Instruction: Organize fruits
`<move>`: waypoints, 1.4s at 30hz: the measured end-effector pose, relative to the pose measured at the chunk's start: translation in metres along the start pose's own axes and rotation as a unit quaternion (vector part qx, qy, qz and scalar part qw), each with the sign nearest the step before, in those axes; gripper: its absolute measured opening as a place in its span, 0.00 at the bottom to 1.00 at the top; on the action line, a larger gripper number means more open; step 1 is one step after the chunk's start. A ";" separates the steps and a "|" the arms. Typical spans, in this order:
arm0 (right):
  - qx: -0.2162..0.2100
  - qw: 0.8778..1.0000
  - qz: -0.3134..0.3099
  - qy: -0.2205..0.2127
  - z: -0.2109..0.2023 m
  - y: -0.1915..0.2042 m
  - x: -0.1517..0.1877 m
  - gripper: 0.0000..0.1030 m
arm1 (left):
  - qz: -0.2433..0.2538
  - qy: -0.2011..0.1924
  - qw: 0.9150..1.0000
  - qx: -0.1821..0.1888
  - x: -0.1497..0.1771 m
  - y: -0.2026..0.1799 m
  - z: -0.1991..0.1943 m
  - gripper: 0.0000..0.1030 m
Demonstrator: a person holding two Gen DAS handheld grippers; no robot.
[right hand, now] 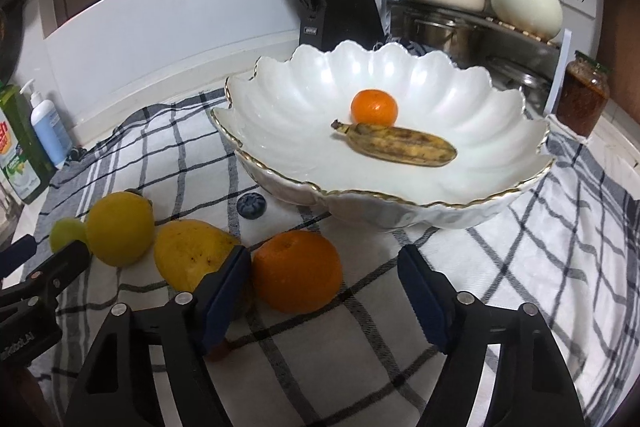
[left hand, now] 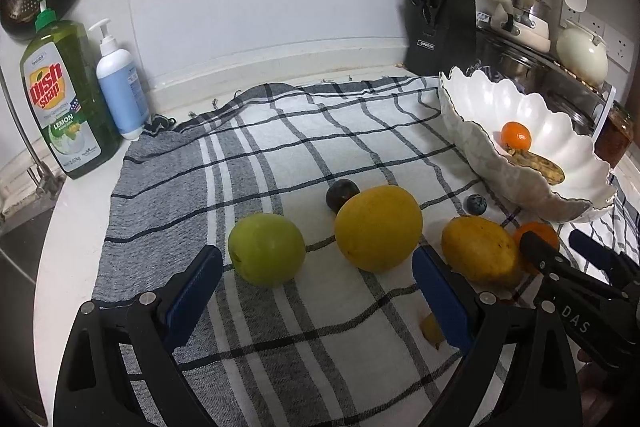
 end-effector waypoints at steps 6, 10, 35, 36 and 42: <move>-0.015 1.000 0.007 0.010 0.007 0.000 -0.002 0.69 | 0.001 0.005 1.000 0.004 -0.001 -0.001 0.005 0.94; -0.034 0.999 0.004 0.015 0.008 0.002 -0.002 0.57 | 0.001 0.008 1.000 0.008 -0.001 -0.002 0.007 0.94; -0.020 1.000 0.015 -0.004 -0.008 -0.005 -0.005 0.46 | 0.037 0.010 0.999 0.025 -0.018 -0.017 0.032 0.89; -0.020 1.000 0.016 -0.003 -0.008 -0.005 -0.005 0.45 | 0.041 0.008 0.999 0.023 -0.018 -0.018 0.033 0.89; -0.021 1.000 0.018 -0.002 -0.009 -0.004 -0.004 0.46 | 0.054 0.003 0.998 0.025 -0.021 -0.019 0.033 0.74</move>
Point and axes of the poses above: each gripper's, at about its wrist camera, not at the fingertips, and z roughly the way its jaws point, y to its left, x to its underside, the point moved 2 cm from there along z, roughly the way its jaws point, and after that the axes turned 12 degrees about x, right-handed, at the moved point
